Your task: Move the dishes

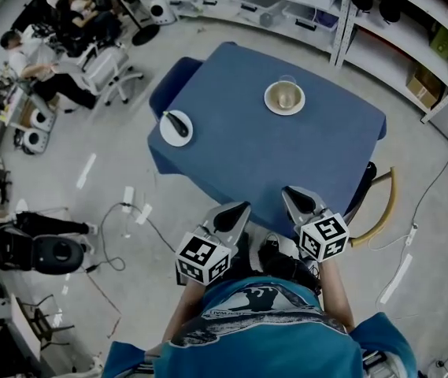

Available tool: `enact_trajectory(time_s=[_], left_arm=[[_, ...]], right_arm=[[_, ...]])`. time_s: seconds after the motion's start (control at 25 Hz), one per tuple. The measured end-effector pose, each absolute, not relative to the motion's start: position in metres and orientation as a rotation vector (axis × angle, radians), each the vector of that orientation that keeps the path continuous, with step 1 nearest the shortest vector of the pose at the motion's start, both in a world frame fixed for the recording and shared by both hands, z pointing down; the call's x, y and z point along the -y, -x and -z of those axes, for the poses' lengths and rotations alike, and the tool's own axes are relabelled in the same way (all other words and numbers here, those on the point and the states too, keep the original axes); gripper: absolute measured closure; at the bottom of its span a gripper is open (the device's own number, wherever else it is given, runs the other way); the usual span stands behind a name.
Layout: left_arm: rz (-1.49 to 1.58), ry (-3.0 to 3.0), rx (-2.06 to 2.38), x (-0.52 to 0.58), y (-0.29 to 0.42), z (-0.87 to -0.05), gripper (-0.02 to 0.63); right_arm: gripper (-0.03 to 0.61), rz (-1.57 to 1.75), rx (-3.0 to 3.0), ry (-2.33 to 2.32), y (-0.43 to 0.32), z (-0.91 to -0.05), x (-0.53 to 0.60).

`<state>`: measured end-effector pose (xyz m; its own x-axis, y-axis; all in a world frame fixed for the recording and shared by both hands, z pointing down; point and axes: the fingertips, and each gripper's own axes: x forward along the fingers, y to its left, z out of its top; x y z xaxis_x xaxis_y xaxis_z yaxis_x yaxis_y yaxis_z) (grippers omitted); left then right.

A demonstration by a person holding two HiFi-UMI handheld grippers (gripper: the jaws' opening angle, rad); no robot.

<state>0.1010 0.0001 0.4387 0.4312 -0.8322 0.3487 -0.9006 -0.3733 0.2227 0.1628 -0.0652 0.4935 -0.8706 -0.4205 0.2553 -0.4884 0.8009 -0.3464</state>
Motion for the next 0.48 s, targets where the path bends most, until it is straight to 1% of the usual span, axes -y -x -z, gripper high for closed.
enact_trajectory(time_s=[0.48], left_arm=[[-0.267, -2.409, 1.327, 0.051, -0.064, -0.446, 0.601]], right_arm=[[0.558, -0.659, 2.745, -0.955, -0.153, -0.51, 0.099]])
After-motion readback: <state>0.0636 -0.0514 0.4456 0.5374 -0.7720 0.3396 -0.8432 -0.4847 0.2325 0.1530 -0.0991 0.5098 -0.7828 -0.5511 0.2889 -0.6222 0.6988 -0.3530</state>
